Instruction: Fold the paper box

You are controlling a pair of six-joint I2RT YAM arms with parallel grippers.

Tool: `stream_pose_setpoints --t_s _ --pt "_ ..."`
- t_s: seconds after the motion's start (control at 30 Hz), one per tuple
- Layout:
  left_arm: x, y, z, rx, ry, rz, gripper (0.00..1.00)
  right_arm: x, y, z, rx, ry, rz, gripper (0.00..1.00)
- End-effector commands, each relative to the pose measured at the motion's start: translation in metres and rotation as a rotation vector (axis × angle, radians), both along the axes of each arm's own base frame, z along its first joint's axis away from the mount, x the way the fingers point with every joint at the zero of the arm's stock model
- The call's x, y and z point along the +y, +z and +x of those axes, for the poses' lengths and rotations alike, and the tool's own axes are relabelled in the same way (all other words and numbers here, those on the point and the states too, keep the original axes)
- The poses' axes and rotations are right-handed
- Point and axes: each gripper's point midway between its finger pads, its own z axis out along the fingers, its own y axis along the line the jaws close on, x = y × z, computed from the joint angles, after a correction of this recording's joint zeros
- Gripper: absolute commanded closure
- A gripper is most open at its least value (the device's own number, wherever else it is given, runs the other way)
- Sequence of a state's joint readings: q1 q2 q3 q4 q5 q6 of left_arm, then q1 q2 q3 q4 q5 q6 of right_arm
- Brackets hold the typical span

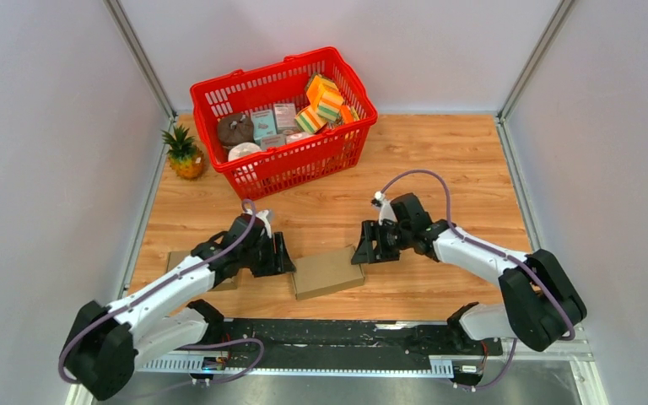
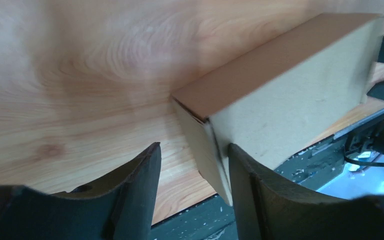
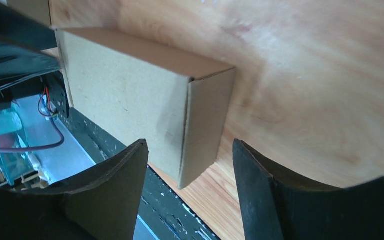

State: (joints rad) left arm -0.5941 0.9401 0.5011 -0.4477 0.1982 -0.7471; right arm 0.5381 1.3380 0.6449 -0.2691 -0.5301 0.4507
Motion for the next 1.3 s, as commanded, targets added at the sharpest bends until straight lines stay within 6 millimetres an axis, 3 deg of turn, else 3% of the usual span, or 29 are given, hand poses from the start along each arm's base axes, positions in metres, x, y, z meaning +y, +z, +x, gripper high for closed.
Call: stream_pose_setpoints --t_s 0.0,0.07,0.1,0.2,0.27,0.33,0.37,0.4,0.43,0.7,0.73,0.8,0.83,0.93,1.03,1.13,1.23,1.27 --pt "-0.031 -0.015 0.010 0.038 0.019 -0.157 0.40 0.032 0.004 -0.002 -0.046 0.016 0.094 0.36" --pt "-0.034 -0.027 0.011 0.091 0.031 -0.153 0.44 0.052 0.007 -0.008 -0.044 0.018 0.140 0.42" --pt "-0.028 -0.034 0.008 0.128 0.051 -0.115 0.48 0.056 0.000 -0.004 -0.050 -0.013 0.113 0.51" --pt "0.006 -0.044 0.023 0.133 0.175 0.024 0.53 0.078 -0.004 -0.001 -0.090 -0.047 0.082 0.64" --pt "0.019 -0.034 0.037 0.080 0.232 0.054 0.54 0.093 0.002 0.004 -0.103 -0.050 0.090 0.68" --pt "0.041 -0.034 0.031 0.082 0.264 0.167 0.54 0.102 0.001 0.009 -0.093 -0.060 0.095 0.73" --pt "0.047 -0.022 0.037 0.046 0.277 0.193 0.53 0.110 0.006 0.009 -0.095 -0.051 0.112 0.73" --pt "0.065 -0.022 0.026 0.069 0.280 0.281 0.51 0.114 0.008 0.009 -0.096 -0.050 0.115 0.74" --pt "0.081 -0.018 0.029 0.039 0.312 0.352 0.47 0.116 0.006 0.007 -0.087 -0.048 0.104 0.74" --pt "0.128 0.029 0.002 -0.050 0.420 0.425 0.32 0.140 -0.002 0.001 -0.035 -0.014 0.135 0.73" --pt "0.130 0.049 0.008 -0.112 0.450 0.402 0.29 0.144 -0.004 -0.005 -0.018 -0.014 0.137 0.74" --pt "0.132 0.068 0.012 -0.155 0.471 0.386 0.27 0.148 -0.006 -0.007 -0.001 -0.030 0.131 0.75" --pt "0.130 0.090 0.019 -0.198 0.486 0.361 0.27 0.148 -0.009 -0.011 0.033 -0.059 0.129 0.77" --pt "0.130 0.123 0.032 -0.259 0.492 0.356 0.26 0.146 -0.012 -0.010 0.063 -0.142 0.142 0.77" --pt "0.122 0.139 0.037 -0.289 0.462 0.318 0.27 0.150 -0.010 -0.009 0.100 -0.214 0.150 0.79" --pt "0.112 0.140 0.038 -0.291 0.439 0.274 0.29 0.158 -0.001 -0.013 0.154 -0.287 0.201 0.75" --pt "0.106 0.138 0.035 -0.278 0.420 0.240 0.30 0.159 0.011 -0.014 0.122 -0.302 0.221 0.64" --pt "0.104 0.140 0.034 -0.282 0.408 0.229 0.30 0.158 0.027 -0.015 0.094 -0.296 0.258 0.57"
